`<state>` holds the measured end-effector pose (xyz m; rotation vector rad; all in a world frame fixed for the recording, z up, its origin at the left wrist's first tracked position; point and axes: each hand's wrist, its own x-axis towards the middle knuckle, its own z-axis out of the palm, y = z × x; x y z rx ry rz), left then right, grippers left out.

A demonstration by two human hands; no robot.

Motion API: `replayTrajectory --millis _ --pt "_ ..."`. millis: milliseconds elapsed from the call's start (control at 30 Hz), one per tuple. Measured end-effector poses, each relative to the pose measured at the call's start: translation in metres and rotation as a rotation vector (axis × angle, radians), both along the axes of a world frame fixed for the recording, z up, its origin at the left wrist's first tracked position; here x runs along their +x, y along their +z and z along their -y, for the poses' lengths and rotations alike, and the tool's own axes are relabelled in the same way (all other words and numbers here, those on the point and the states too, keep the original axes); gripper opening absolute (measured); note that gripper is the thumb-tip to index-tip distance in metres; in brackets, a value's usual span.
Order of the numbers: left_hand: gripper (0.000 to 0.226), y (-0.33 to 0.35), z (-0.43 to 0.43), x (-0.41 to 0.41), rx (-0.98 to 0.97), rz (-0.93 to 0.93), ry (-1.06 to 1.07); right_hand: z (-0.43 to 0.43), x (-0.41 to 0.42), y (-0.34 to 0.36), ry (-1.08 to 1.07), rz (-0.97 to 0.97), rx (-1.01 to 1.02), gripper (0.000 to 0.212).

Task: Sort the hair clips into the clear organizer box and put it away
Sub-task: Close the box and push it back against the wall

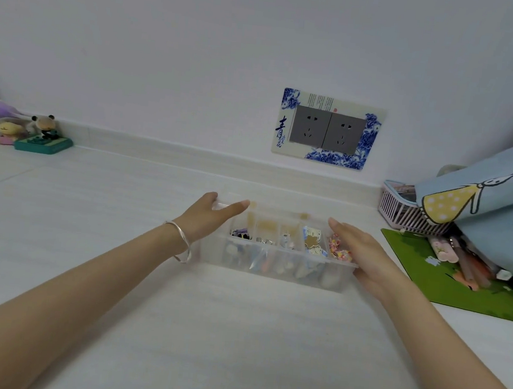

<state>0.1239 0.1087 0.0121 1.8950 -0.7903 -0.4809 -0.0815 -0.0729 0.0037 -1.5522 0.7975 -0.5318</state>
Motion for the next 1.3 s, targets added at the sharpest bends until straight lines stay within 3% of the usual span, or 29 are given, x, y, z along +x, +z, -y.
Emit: replayTrajectory --millis 167,400,500,633,767,933,1100,1300 --pt "0.090 -0.003 0.000 -0.003 -0.168 -0.075 -0.012 0.001 0.003 -0.003 -0.033 0.118 0.000 0.076" --pt "0.110 0.013 -0.002 -0.001 -0.321 -0.058 0.011 -0.003 0.002 0.009 -0.042 0.218 -0.210 0.069" --pt "0.100 0.021 -0.006 0.001 -0.367 -0.057 0.001 -0.007 -0.002 0.019 -0.038 0.290 -0.280 0.070" --pt "0.067 0.028 -0.013 -0.003 -0.449 -0.054 -0.036 -0.013 -0.013 0.031 -0.038 0.370 -0.386 0.076" --pt "0.052 0.030 -0.021 -0.013 -0.465 0.064 -0.077 -0.021 -0.022 0.036 0.036 0.351 -0.464 0.039" --pt "0.038 0.023 -0.035 -0.022 -0.355 0.294 -0.143 -0.030 -0.034 0.028 0.058 0.204 -0.660 0.024" --pt "0.028 0.006 -0.043 -0.021 -0.199 0.489 -0.228 -0.042 -0.034 0.012 0.156 0.026 -0.872 0.037" --pt "0.031 -0.003 -0.044 -0.018 -0.183 0.574 -0.243 -0.042 -0.031 0.002 0.174 -0.057 -1.023 0.036"
